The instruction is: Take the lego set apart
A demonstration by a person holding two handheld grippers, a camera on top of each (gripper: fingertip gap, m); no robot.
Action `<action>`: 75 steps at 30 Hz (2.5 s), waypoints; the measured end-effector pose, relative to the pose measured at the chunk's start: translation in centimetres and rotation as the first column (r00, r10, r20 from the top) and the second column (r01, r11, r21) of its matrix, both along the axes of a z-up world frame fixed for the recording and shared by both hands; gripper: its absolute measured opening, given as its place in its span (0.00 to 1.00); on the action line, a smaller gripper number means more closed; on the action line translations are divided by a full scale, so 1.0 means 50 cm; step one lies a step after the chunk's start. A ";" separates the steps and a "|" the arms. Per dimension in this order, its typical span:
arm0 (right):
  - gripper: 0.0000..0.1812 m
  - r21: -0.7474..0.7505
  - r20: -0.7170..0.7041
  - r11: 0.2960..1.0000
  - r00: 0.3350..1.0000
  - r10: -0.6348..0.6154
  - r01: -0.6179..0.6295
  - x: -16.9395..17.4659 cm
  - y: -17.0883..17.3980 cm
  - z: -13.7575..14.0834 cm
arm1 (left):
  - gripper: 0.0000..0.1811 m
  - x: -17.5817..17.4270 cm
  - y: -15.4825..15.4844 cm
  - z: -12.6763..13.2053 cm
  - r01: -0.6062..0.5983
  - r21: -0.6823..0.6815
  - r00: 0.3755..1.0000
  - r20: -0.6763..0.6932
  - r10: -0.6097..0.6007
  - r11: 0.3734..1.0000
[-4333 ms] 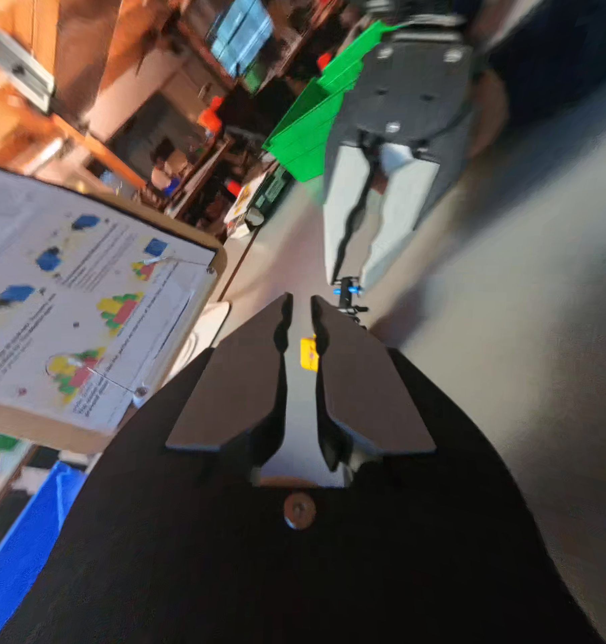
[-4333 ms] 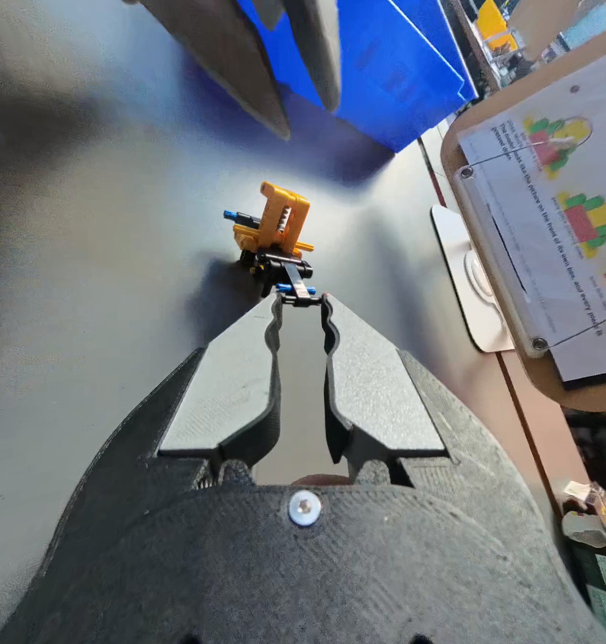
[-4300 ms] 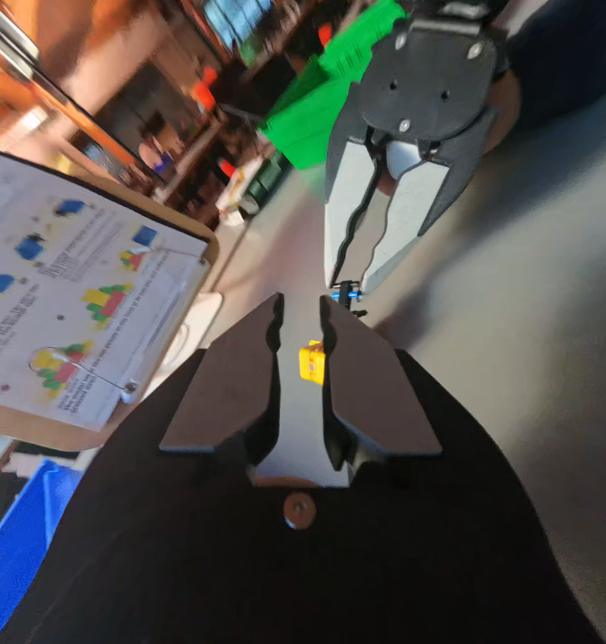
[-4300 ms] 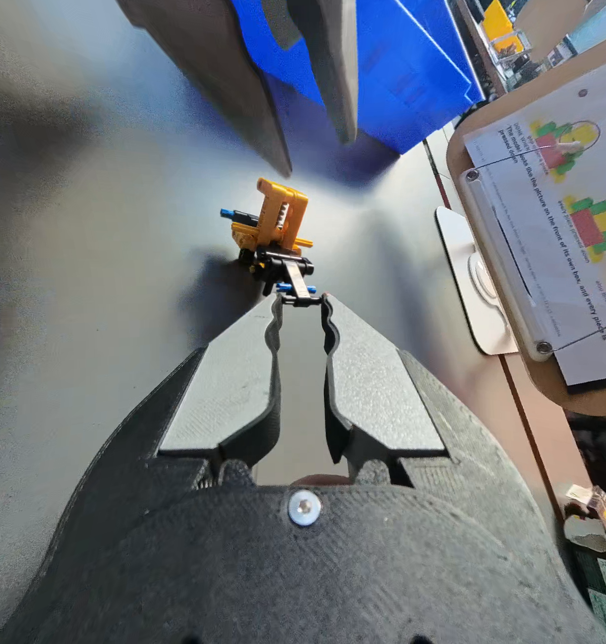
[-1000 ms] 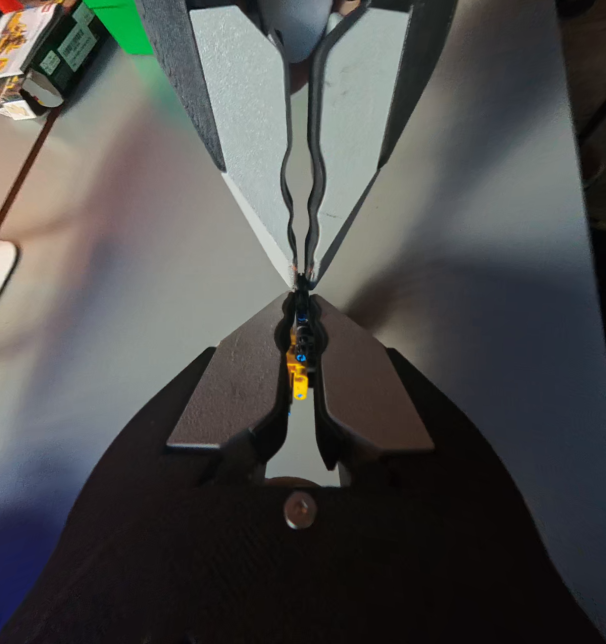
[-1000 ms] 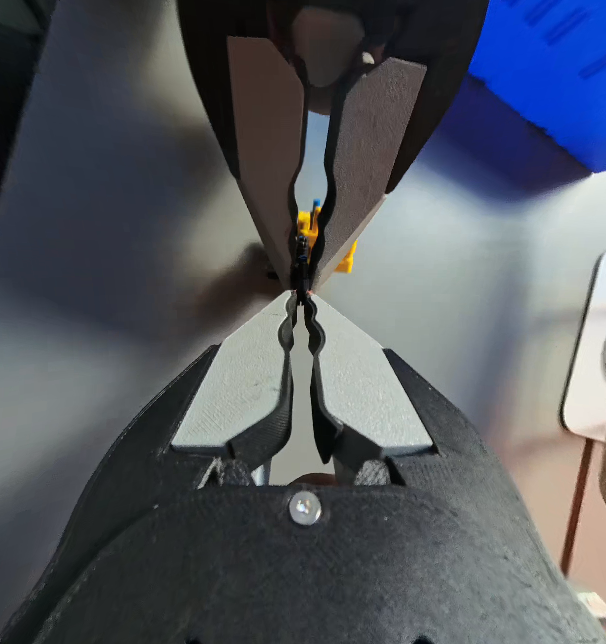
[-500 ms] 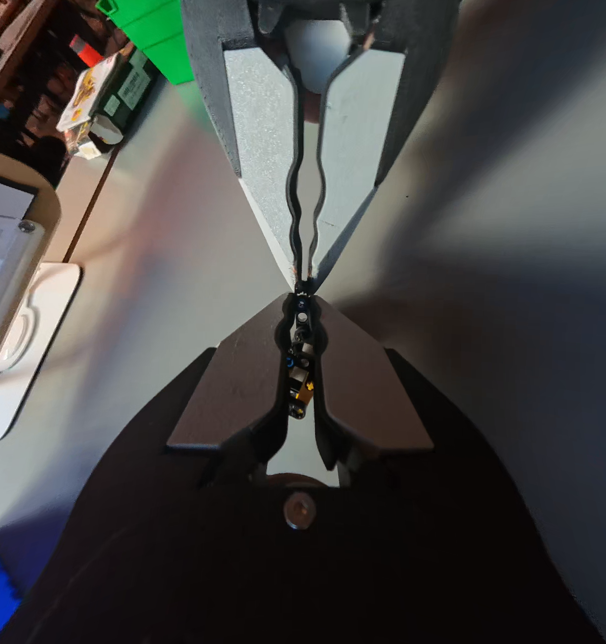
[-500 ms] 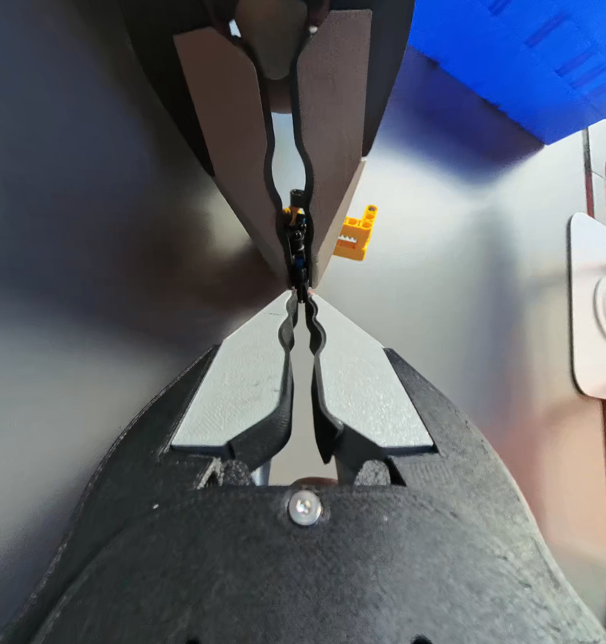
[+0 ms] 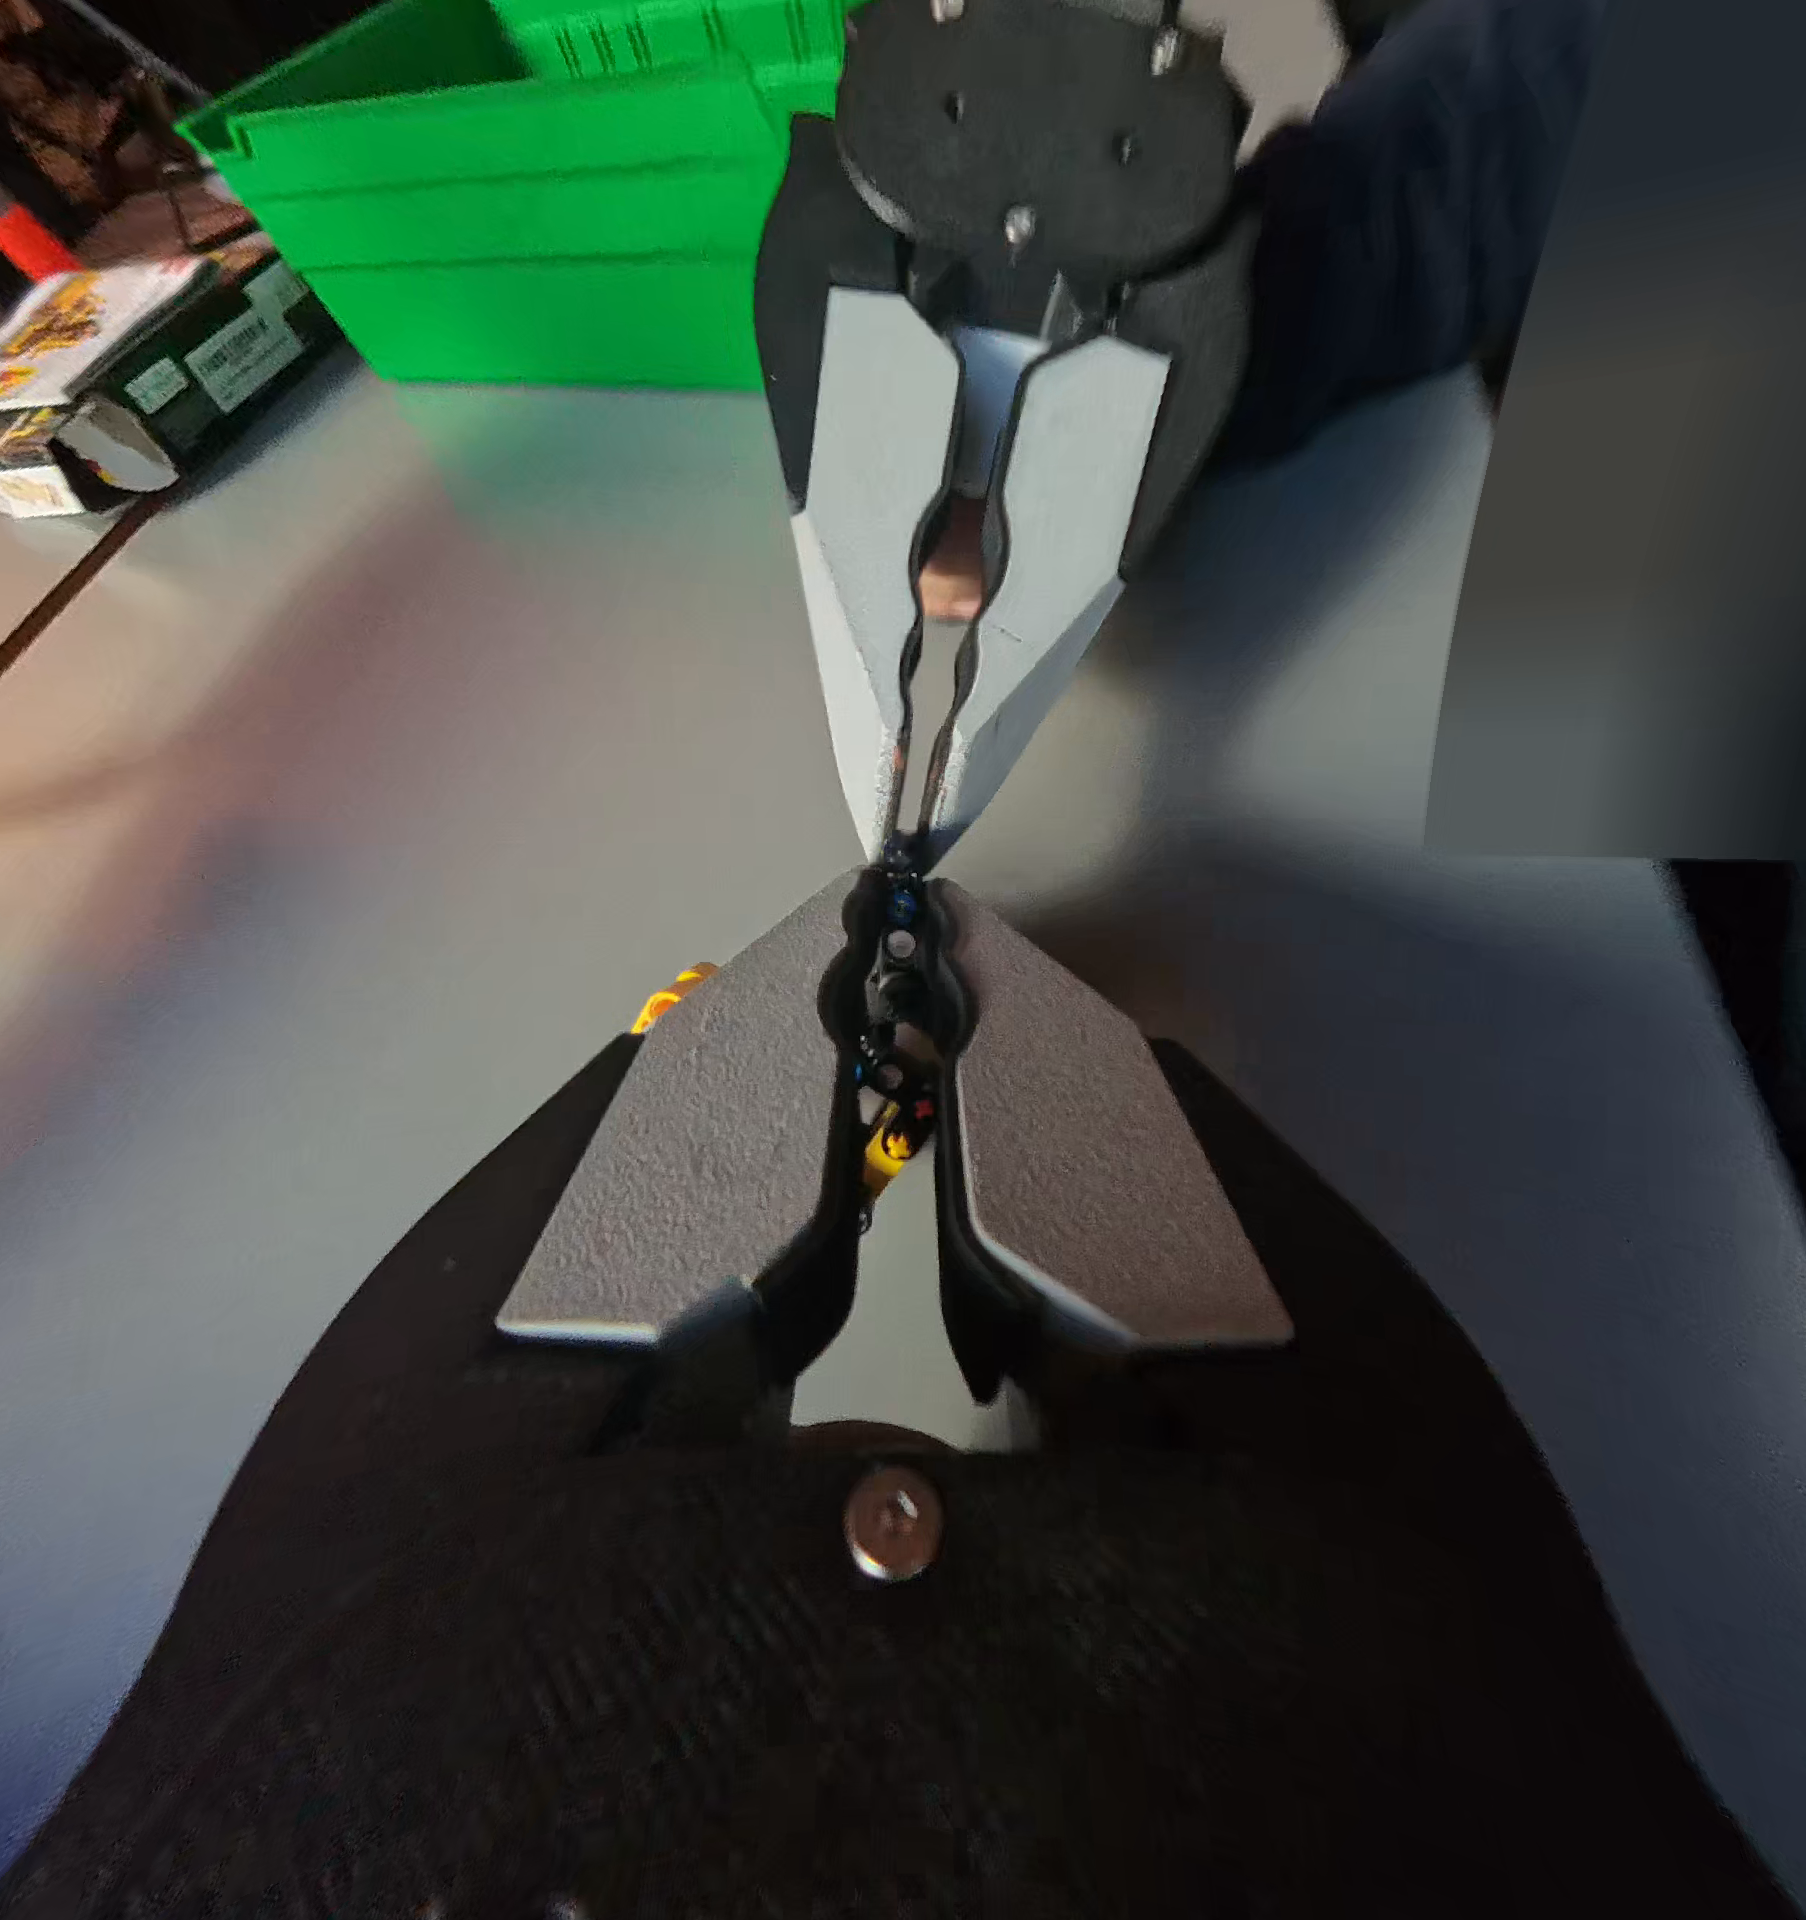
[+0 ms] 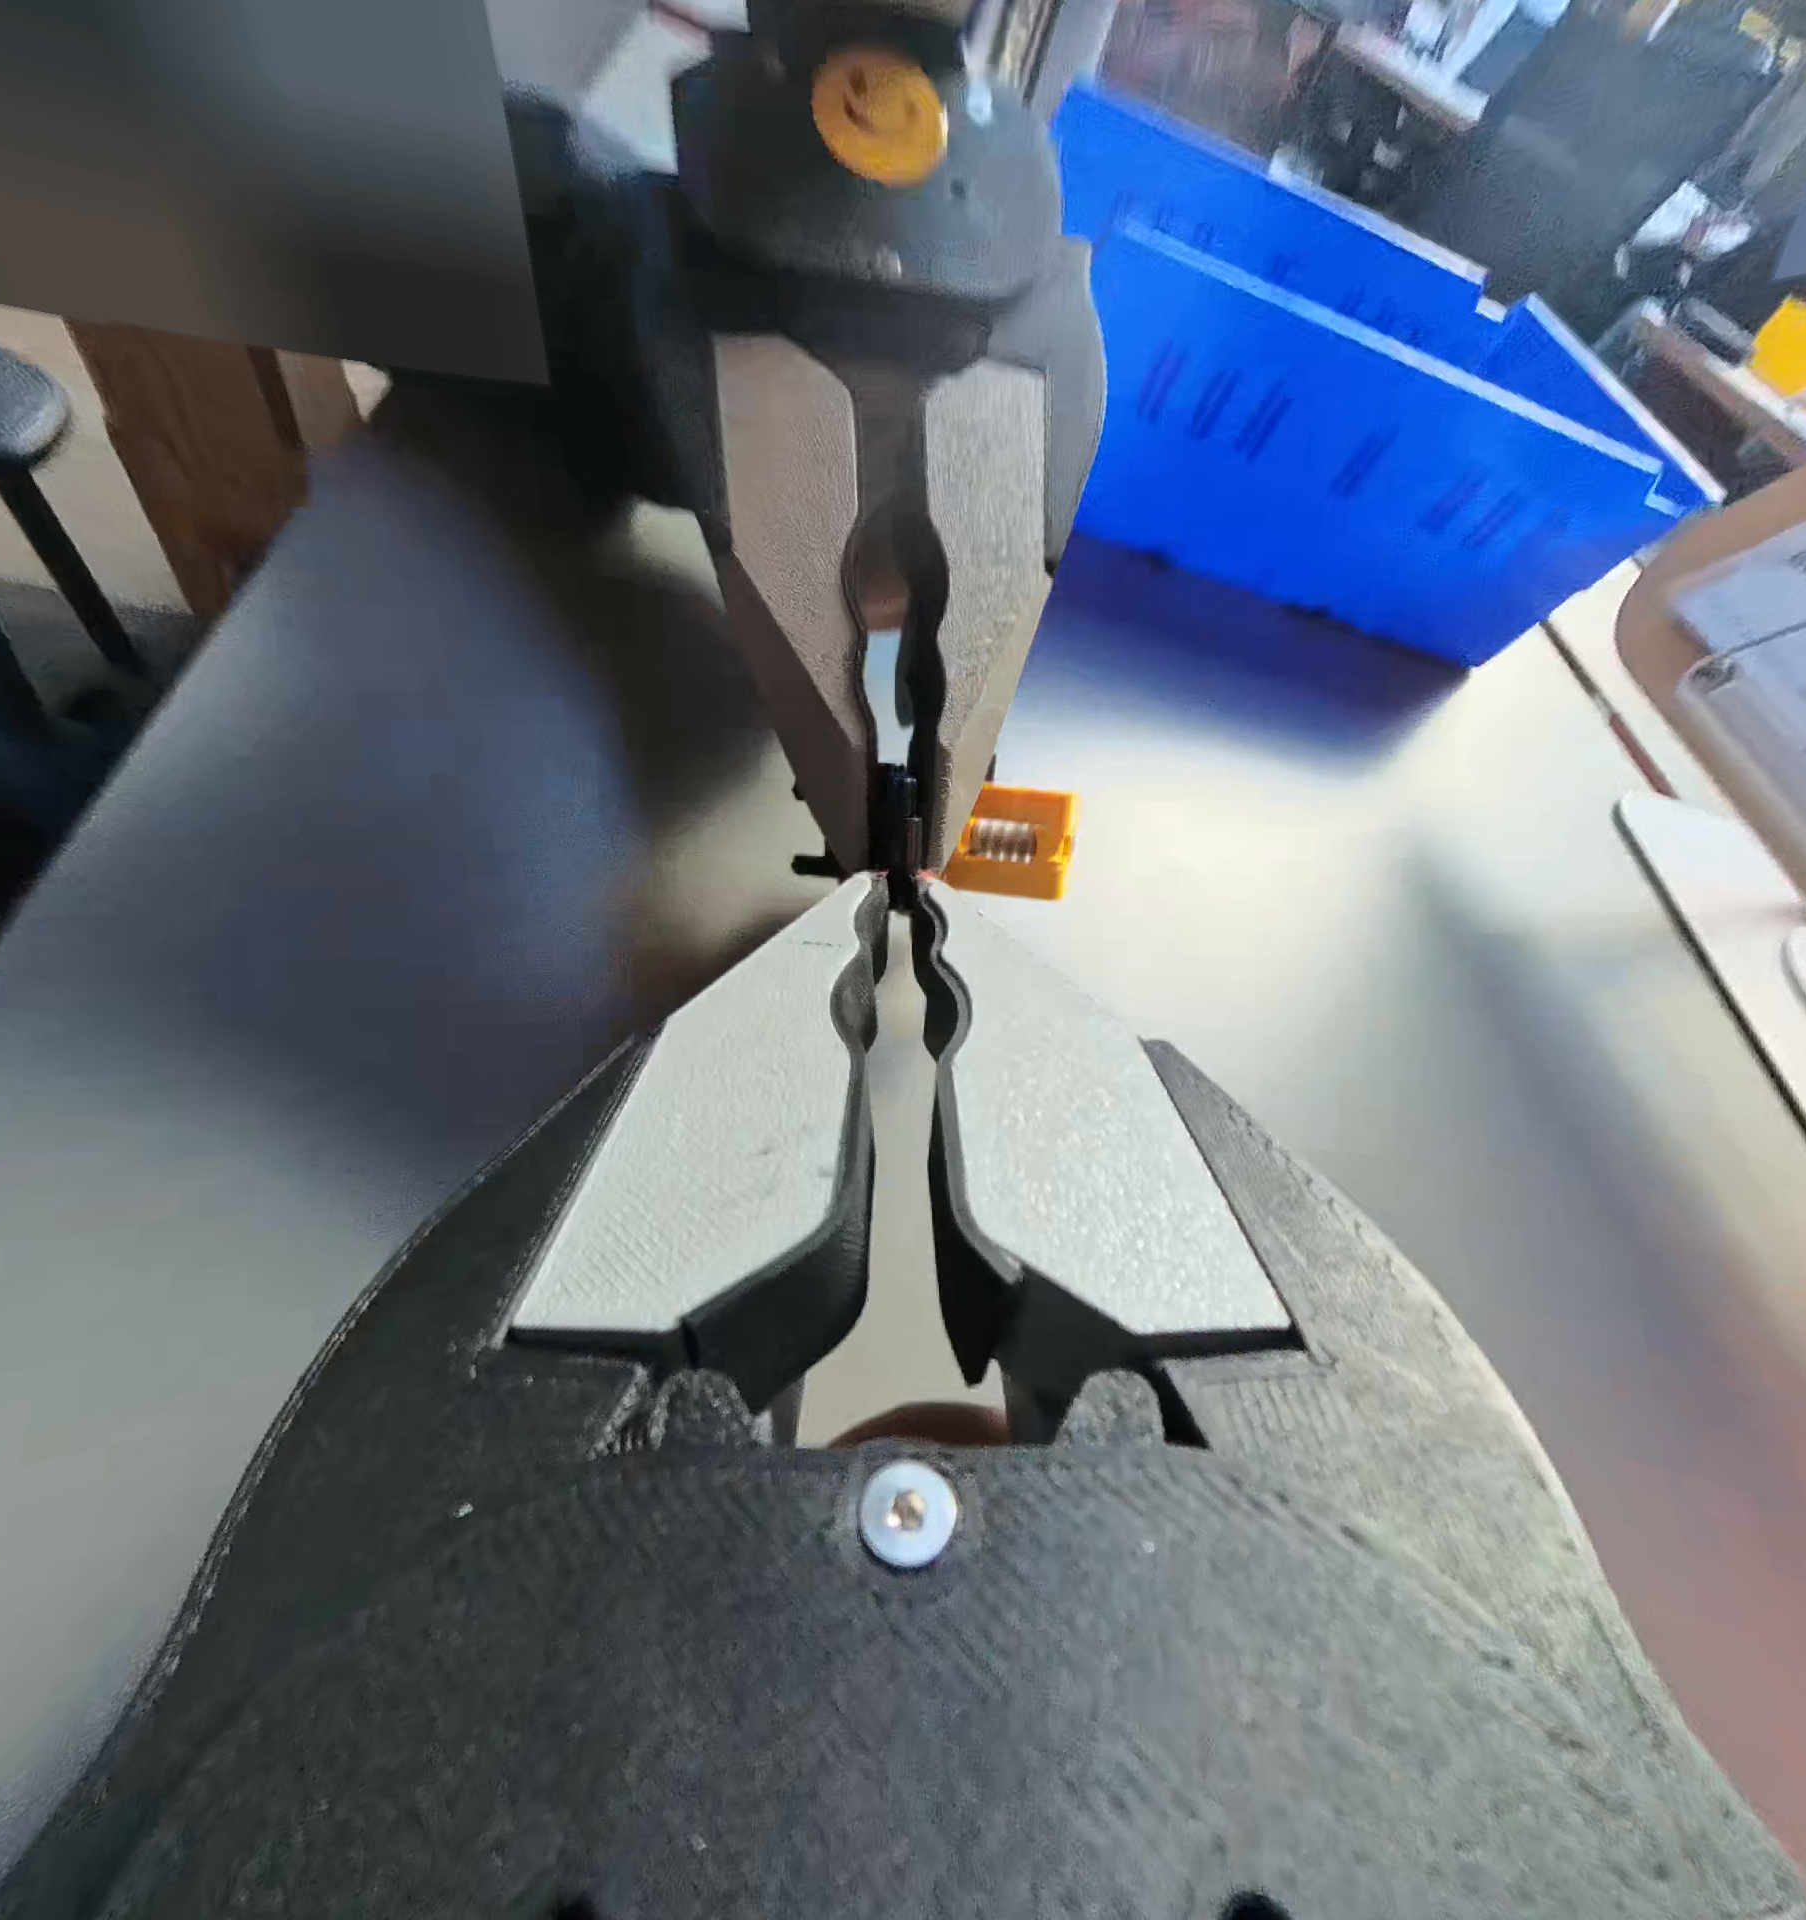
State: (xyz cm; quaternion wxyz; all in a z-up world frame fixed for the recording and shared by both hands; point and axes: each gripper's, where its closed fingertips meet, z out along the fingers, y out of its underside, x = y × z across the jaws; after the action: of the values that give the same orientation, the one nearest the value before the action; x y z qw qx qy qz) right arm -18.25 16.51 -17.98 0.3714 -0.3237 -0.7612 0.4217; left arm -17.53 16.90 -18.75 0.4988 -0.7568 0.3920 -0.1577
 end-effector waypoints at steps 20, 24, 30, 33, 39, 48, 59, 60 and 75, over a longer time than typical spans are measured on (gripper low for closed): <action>0.00 0.499 0.159 0.843 0.935 -0.318 0.202 -0.056 0.137 -0.120 | 0.02 -0.036 0.039 0.031 -0.157 0.392 0.921 -0.274 0.278 0.907; 0.00 0.254 0.059 0.937 0.963 -0.263 0.241 -0.042 0.124 -0.034 | 0.02 -0.077 0.034 0.114 -0.270 0.376 0.941 -0.094 0.326 0.887; 0.01 0.037 0.136 0.976 0.967 -0.217 0.213 -0.033 0.135 -0.034 | 0.03 -0.092 0.053 0.035 -0.259 0.112 0.965 -0.017 0.262 0.959; 0.04 0.040 0.212 0.968 0.945 -0.250 0.247 -0.034 0.143 -0.053 | 0.03 -0.095 0.060 0.002 -0.278 0.055 0.959 -0.034 0.280 0.959; 0.11 0.016 0.263 0.971 0.936 -0.236 0.240 -0.029 0.143 -0.063 | 0.03 -0.086 0.061 0.011 -0.266 -0.030 0.956 0.116 0.268 0.963; 0.13 -0.328 0.554 0.884 0.826 -0.105 0.332 -0.015 0.133 -0.101 | 0.03 -0.094 0.064 0.007 -0.291 -0.052 0.948 0.118 0.296 0.955; 0.18 -0.522 0.487 0.785 0.872 -0.047 0.334 -0.022 0.145 -0.034 | 0.03 -0.097 0.065 0.007 -0.294 -0.083 0.942 0.143 0.303 0.952; 0.19 -0.489 0.460 0.807 0.884 -0.083 0.330 -0.022 0.152 -0.023 | 0.03 -0.098 0.064 0.008 -0.290 -0.088 0.942 0.152 0.301 0.953; 0.07 -0.058 0.193 0.983 0.968 -0.160 0.174 -0.064 0.048 -0.006 | 0.03 -0.068 0.042 0.024 -0.148 -0.143 0.944 0.274 0.183 0.978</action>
State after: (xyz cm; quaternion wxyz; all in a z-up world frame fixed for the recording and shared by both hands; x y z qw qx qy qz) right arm -21.44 18.92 -18.28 0.3200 -0.4384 -0.7466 0.3848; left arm -20.91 19.01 -17.55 0.5151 -0.7851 0.2403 -0.2462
